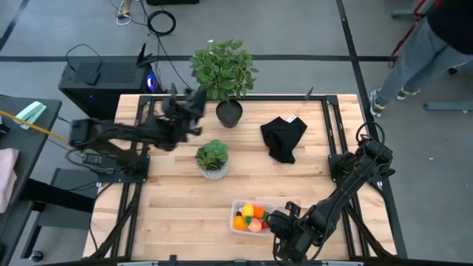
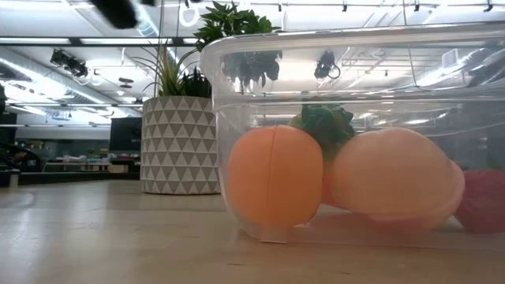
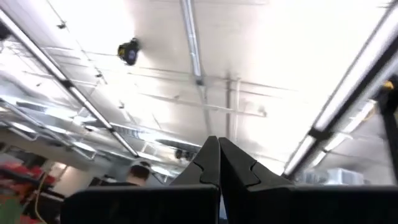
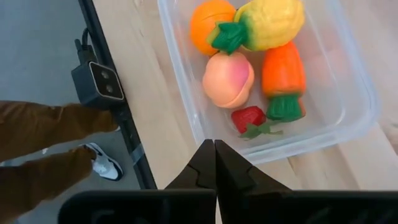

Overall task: Pick and placing Produce into tupperware
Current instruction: Return to Home Position

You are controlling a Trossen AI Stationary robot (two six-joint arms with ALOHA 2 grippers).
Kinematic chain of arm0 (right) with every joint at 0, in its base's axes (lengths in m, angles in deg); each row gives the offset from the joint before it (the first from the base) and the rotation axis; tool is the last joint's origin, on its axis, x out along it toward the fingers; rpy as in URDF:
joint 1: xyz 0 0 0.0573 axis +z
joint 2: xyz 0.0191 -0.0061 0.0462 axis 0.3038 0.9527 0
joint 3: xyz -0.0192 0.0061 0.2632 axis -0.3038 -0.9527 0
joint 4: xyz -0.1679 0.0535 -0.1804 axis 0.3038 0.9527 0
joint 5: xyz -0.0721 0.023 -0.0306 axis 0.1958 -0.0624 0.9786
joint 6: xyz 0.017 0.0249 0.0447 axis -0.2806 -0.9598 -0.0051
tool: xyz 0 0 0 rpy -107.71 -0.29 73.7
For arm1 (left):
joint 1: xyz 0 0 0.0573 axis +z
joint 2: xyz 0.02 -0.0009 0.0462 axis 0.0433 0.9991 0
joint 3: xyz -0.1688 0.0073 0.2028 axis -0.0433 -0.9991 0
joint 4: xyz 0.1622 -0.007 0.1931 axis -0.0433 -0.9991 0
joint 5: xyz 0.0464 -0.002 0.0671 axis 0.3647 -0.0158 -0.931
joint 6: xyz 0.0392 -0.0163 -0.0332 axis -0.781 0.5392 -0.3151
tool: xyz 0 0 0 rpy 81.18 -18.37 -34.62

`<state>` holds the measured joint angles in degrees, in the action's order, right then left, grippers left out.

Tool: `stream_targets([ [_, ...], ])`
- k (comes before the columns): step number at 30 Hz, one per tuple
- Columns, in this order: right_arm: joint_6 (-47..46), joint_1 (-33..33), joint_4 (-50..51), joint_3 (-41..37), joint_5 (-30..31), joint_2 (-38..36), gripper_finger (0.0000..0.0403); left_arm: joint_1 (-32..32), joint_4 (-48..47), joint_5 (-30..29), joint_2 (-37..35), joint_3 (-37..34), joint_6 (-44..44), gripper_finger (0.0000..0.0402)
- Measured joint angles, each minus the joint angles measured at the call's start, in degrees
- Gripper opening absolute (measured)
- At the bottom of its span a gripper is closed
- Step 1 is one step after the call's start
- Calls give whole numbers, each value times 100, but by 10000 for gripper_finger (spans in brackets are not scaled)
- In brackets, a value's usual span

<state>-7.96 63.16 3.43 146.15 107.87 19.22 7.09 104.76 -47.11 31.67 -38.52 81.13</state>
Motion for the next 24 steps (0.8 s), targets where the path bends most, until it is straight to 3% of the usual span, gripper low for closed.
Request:
stream_targets([
  [9, 287, -365, -12, 0, 13, 0, 0, -45, 13, 214, -2317, -2112, -201, 0],
  [13, 489, -575, -151, 0, 12, 0, 0, -47, 8, -46, -3102, -2849, -411, 0],
  [24, 771, -970, -609, 0, -236, 2, 0, -49, 8, -357, -4815, -4252, -450, 0],
])
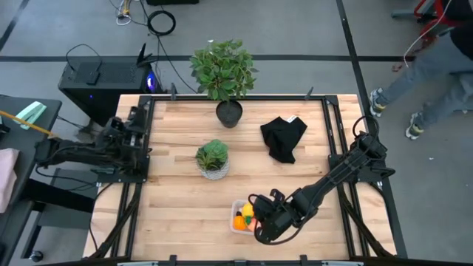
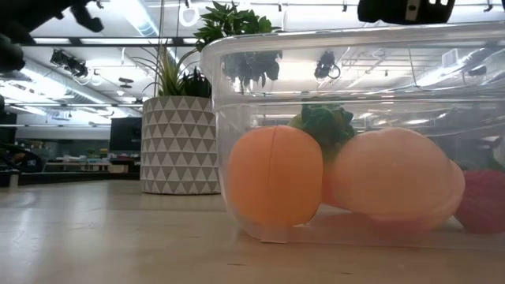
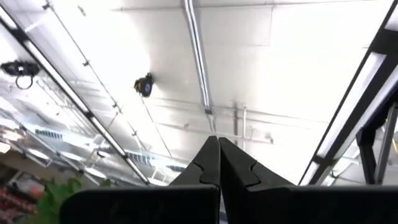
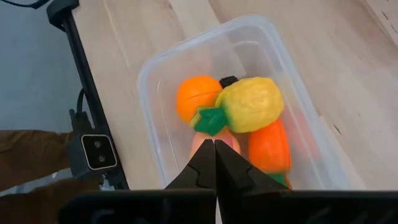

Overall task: Pick and placing Produce into tupperware
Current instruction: Return to Home Position

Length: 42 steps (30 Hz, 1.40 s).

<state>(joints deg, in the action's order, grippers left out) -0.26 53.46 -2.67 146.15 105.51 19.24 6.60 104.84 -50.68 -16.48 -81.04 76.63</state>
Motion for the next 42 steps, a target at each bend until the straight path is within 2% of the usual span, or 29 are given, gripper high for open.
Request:
stream_targets([
  [8, -128, -10, -5, 0, -223, 1, 0, -118, -54, -9, -698, -488, -433, 0],
  [11, -222, -10, -5, 0, -247, 1, 0, -144, -471, 118, -812, -481, -477, 0],
  [19, -396, -6, -11, 0, -249, 1, 0, -347, -1966, 510, -1133, -488, -482, 0],
  [26, -399, -1, -9, 0, -230, 1, 0, -699, -4339, 670, -1470, -488, -252, 0],
  [32, -377, -1, -9, 0, -201, 1, 0, -923, -5750, 866, -1592, -488, -292, 0],
  [37, -380, -1, -9, 0, -201, 1, 0, -927, -6600, 1357, -1587, -490, -301, 2],
  [42, -409, -1, -12, 0, -200, 1, 0, -922, -6724, 1921, -1587, -490, -197, 1],
])
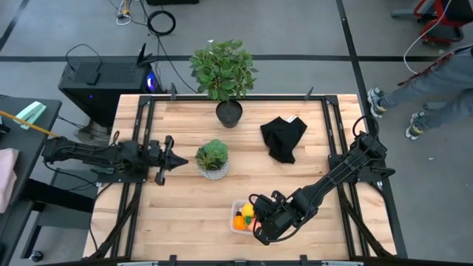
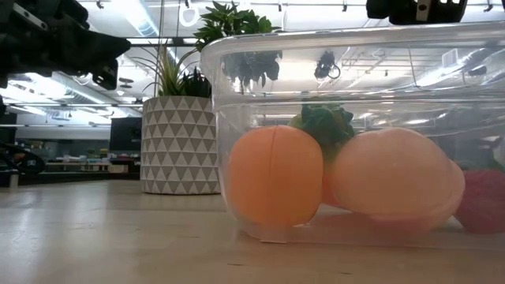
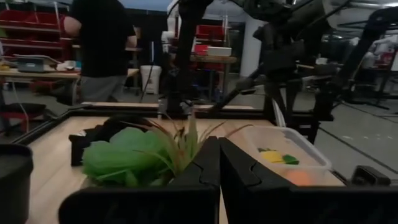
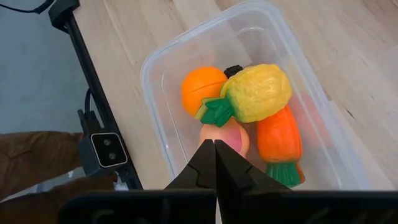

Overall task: Pick and placing Produce into tupperware
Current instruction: Return to Home Position

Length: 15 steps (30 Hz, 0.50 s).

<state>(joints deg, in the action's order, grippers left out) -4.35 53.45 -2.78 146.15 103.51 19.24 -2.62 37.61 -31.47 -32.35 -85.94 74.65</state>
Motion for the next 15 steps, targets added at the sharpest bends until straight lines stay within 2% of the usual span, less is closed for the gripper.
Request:
stream_targets([
  [8, -66, 0, -54, 0, 0, 0, 0, 264, 260, 15, -7, -2, -83, 3],
  [15, -169, 0, -85, 0, 1, 0, 0, 519, 643, 473, -221, -2, -38, 2],
])
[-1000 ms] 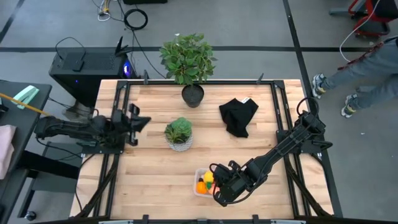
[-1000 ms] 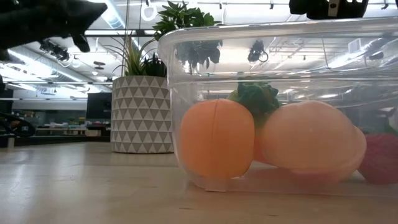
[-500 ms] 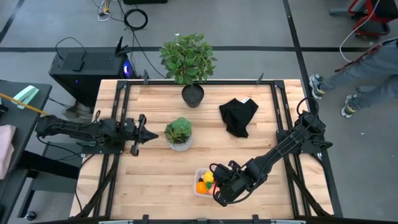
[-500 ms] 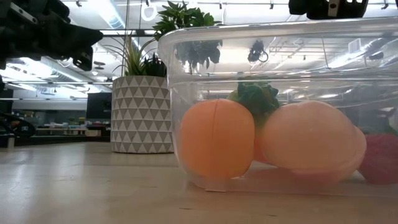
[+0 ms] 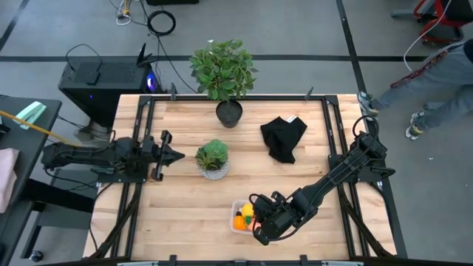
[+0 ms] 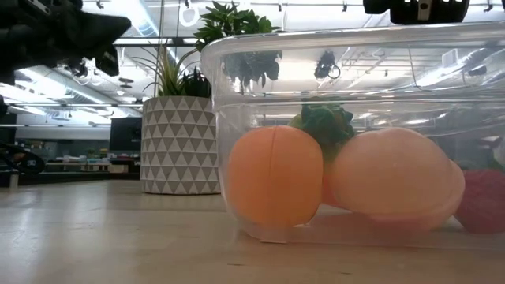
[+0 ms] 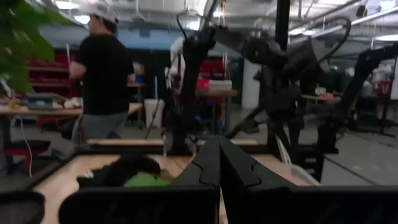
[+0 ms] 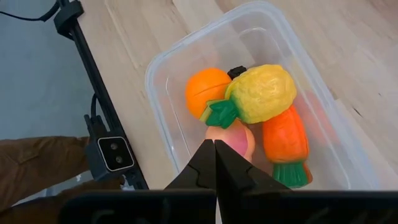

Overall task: Pick and placing Produce into tupperware
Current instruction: Return to Home Position

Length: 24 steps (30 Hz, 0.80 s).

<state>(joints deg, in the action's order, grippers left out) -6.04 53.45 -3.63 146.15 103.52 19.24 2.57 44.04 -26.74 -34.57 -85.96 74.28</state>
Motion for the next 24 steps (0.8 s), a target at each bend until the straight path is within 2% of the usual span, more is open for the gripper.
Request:
stream_targets([
  [10, -101, 0, -18, 0, 0, 0, 0, 442, -178, -86, -1089, -2, -71, 1],
  [17, -121, 0, -18, 0, 0, 0, 0, 543, -1748, 134, -1556, -2, 312, 1],
  [24, -149, 0, -20, 0, 0, 0, 0, 543, -2230, 189, -1538, -4, 403, 1],
])
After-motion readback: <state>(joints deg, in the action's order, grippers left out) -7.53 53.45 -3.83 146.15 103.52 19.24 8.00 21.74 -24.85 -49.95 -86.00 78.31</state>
